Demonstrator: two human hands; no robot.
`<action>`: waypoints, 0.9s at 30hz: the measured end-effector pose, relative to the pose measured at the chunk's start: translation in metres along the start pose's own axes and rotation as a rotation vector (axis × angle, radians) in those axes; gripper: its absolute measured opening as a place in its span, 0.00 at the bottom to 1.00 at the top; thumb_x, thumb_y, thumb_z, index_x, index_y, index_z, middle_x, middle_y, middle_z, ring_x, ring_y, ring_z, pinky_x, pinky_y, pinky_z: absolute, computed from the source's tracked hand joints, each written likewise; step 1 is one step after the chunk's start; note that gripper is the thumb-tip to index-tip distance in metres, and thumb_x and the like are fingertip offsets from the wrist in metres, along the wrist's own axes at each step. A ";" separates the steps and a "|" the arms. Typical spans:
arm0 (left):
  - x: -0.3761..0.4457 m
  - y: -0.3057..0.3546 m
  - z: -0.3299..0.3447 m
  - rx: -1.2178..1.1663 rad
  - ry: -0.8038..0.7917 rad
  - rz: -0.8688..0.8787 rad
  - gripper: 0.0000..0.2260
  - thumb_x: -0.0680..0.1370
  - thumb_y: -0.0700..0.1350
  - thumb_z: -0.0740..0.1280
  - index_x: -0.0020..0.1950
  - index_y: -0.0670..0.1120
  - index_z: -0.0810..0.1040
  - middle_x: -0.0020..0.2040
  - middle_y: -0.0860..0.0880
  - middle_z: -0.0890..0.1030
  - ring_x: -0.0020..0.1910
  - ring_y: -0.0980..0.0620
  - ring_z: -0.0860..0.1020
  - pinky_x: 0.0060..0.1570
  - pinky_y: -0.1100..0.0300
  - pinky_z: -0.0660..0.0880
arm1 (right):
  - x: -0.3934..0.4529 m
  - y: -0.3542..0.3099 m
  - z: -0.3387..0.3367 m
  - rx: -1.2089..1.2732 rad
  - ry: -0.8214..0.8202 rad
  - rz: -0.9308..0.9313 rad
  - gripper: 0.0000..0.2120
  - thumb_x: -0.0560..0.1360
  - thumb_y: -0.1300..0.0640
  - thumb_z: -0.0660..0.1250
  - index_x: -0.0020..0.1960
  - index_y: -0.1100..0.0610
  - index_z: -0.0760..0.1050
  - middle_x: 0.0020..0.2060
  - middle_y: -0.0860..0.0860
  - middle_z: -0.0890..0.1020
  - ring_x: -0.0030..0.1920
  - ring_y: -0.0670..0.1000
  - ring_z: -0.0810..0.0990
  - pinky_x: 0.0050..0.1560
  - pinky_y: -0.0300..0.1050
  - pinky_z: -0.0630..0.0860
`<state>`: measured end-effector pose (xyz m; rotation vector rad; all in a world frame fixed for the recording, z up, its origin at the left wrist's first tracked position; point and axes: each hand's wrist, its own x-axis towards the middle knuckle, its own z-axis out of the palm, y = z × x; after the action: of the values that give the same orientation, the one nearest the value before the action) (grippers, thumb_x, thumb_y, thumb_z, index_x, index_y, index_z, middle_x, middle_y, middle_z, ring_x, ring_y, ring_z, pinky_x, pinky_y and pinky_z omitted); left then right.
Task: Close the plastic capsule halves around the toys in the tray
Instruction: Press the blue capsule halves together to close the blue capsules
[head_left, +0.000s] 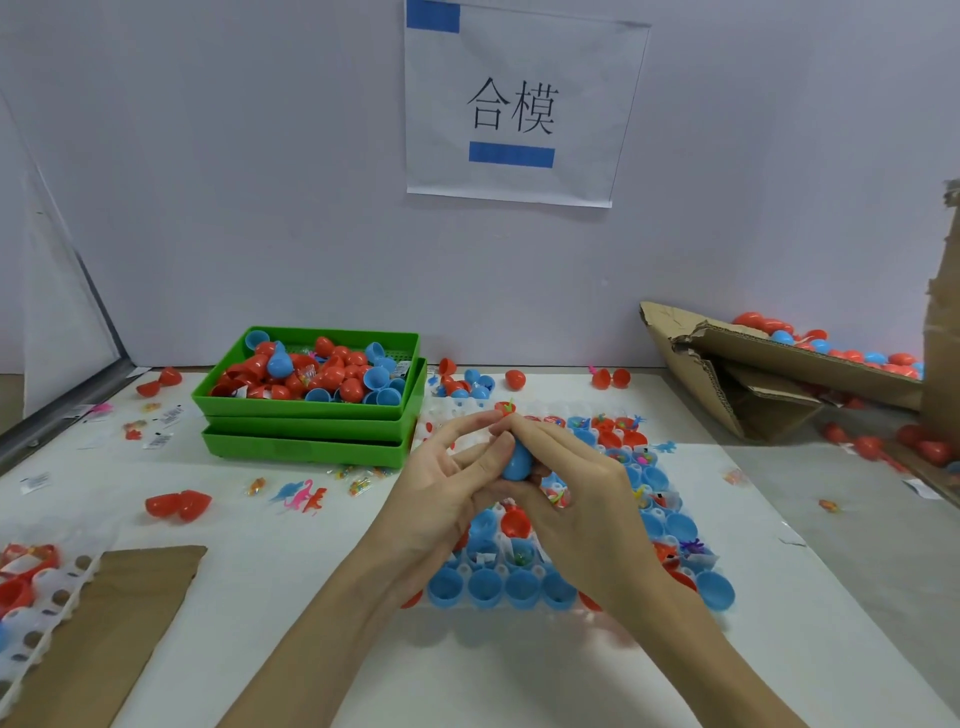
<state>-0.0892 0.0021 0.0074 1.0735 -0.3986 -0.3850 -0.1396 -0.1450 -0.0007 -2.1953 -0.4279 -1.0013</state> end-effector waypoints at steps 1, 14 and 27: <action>0.000 -0.001 0.000 0.005 0.014 -0.004 0.25 0.75 0.50 0.75 0.70 0.44 0.75 0.56 0.37 0.86 0.57 0.39 0.86 0.52 0.56 0.83 | -0.001 0.000 0.001 0.013 -0.006 0.004 0.26 0.73 0.62 0.75 0.70 0.54 0.75 0.59 0.44 0.81 0.62 0.32 0.73 0.61 0.24 0.69; 0.000 0.007 -0.017 0.186 0.480 0.217 0.06 0.85 0.42 0.64 0.57 0.40 0.76 0.50 0.45 0.88 0.47 0.44 0.88 0.39 0.59 0.85 | 0.122 0.080 -0.063 1.361 0.608 0.984 0.12 0.83 0.64 0.62 0.64 0.68 0.74 0.65 0.63 0.78 0.64 0.55 0.80 0.65 0.43 0.77; 0.004 0.011 -0.019 0.165 0.456 0.217 0.15 0.88 0.47 0.58 0.61 0.41 0.80 0.57 0.49 0.87 0.54 0.48 0.87 0.34 0.62 0.82 | 0.097 0.113 -0.053 0.835 0.290 0.933 0.13 0.84 0.67 0.58 0.67 0.68 0.73 0.61 0.62 0.82 0.60 0.57 0.83 0.62 0.47 0.80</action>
<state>-0.0749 0.0191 0.0100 1.2260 -0.1371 0.0912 -0.0441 -0.2621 0.0480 -1.2113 0.2828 -0.4527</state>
